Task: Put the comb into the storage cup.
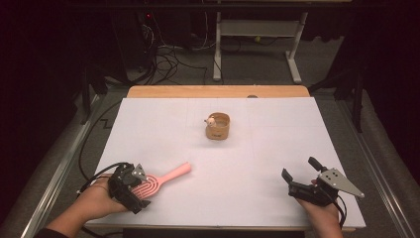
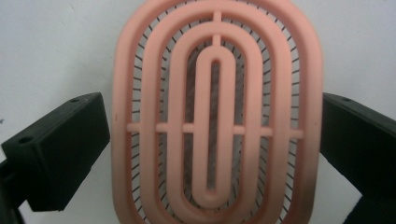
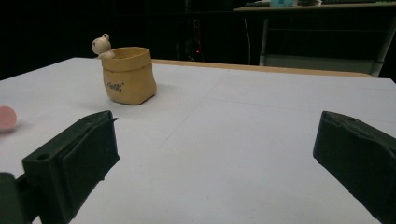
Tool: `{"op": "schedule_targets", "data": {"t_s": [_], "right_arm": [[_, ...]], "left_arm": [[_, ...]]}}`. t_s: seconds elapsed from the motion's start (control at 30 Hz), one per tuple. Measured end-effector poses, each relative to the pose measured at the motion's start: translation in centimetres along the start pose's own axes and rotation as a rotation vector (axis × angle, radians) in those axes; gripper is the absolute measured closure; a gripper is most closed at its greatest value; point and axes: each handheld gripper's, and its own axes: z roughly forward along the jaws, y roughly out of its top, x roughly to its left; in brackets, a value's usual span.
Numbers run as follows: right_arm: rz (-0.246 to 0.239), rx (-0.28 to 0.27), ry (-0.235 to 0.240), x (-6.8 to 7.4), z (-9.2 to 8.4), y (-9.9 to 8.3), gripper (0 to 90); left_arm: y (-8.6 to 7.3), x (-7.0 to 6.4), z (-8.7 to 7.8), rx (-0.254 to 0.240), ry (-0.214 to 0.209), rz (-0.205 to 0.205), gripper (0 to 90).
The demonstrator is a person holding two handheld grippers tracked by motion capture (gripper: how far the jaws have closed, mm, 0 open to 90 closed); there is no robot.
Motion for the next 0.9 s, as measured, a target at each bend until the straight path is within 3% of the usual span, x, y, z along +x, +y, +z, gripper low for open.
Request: {"op": "schedule_targets", "data": {"t_s": [0.1,0.27,0.33,0.37,0.4,0.57,0.9], "right_arm": [[-0.001,0.002,0.002,0.0,0.0,0.0,0.6],[0.003,0.004,0.0,0.0,0.1,0.0,0.6],[-0.002,0.003,0.002,0.0,0.0,0.0,0.6],[-0.002,0.003,0.002,0.0,0.0,0.0,0.6],[0.004,0.0,0.0,-0.1,0.0,0.0,0.6],[0.002,-0.004,-0.002,-0.1,-0.1,0.0,0.6],[0.002,0.002,0.0,0.0,0.0,0.0,0.6]], "left_arm": [[0.0,0.1,0.1,-0.008,0.001,0.0,1.2],[0.1,0.1,0.0,-0.003,-0.001,0.025,15.9],[0.2,-0.1,0.0,0.0,0.011,0.031,17.3],[0.2,-0.1,0.0,0.0,0.011,0.031,17.4],[0.4,-0.3,0.0,0.005,0.034,0.057,17.6],[0.8,-0.8,0.0,0.012,0.061,0.056,18.1],[0.7,-1.0,-0.6,0.019,0.054,0.06,18.4]]}}
